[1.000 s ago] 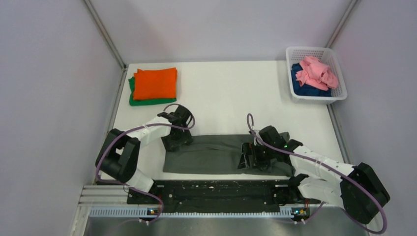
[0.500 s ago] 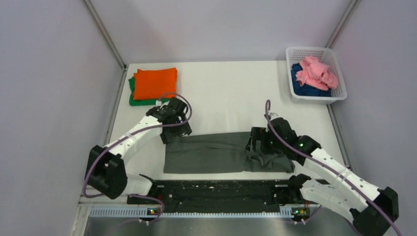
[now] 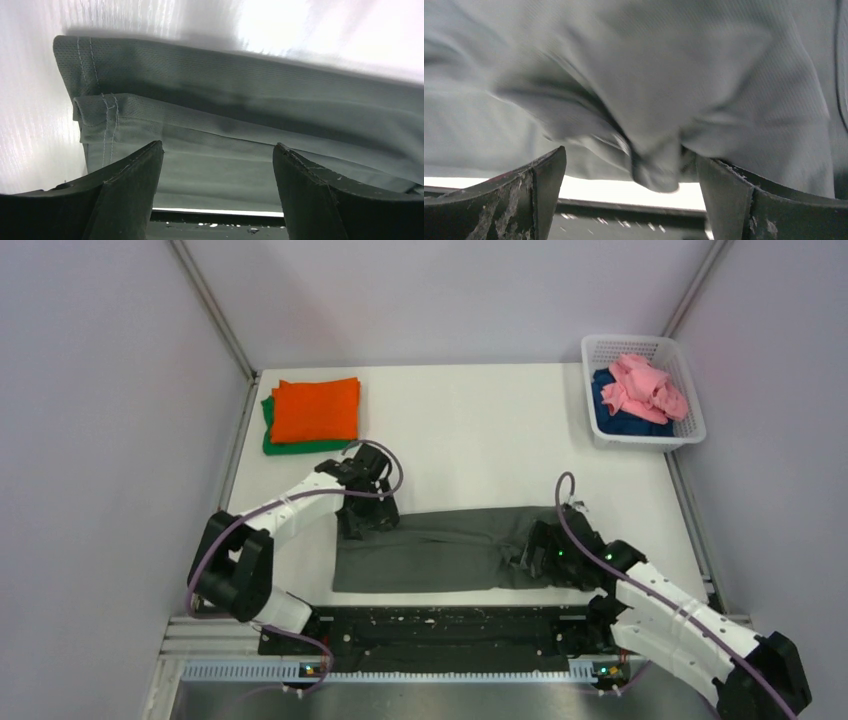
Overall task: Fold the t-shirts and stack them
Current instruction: Rotate the tshirt 90 degrees
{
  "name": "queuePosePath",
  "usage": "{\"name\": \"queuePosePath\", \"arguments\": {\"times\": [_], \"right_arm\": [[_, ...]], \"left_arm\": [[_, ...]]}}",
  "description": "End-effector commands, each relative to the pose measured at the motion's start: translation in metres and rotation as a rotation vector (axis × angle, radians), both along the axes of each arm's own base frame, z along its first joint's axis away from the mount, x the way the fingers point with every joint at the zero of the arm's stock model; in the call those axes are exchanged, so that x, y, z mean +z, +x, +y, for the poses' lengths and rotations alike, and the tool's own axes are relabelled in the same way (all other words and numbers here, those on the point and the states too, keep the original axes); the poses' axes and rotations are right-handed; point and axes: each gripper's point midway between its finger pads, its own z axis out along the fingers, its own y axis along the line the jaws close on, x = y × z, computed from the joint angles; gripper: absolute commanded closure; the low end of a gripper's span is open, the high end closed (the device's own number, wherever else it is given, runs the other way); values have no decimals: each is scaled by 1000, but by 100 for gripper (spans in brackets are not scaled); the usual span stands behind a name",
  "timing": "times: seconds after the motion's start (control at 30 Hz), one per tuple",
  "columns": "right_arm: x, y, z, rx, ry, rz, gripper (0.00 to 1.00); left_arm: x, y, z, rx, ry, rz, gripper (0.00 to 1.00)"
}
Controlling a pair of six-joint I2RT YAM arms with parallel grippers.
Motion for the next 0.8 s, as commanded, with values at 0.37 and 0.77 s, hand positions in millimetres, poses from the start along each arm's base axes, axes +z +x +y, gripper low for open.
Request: {"name": "queuePosePath", "arguments": {"times": [0.37, 0.77], "right_arm": [[23, 222, 25, -32, 121, -380, 1], [-5, 412, 126, 181, 310, -384, 4]], "left_arm": [[-36, -33, -38, 11, -131, 105, 18], [-18, -30, -130, -48, -167, 72, 19]]}}
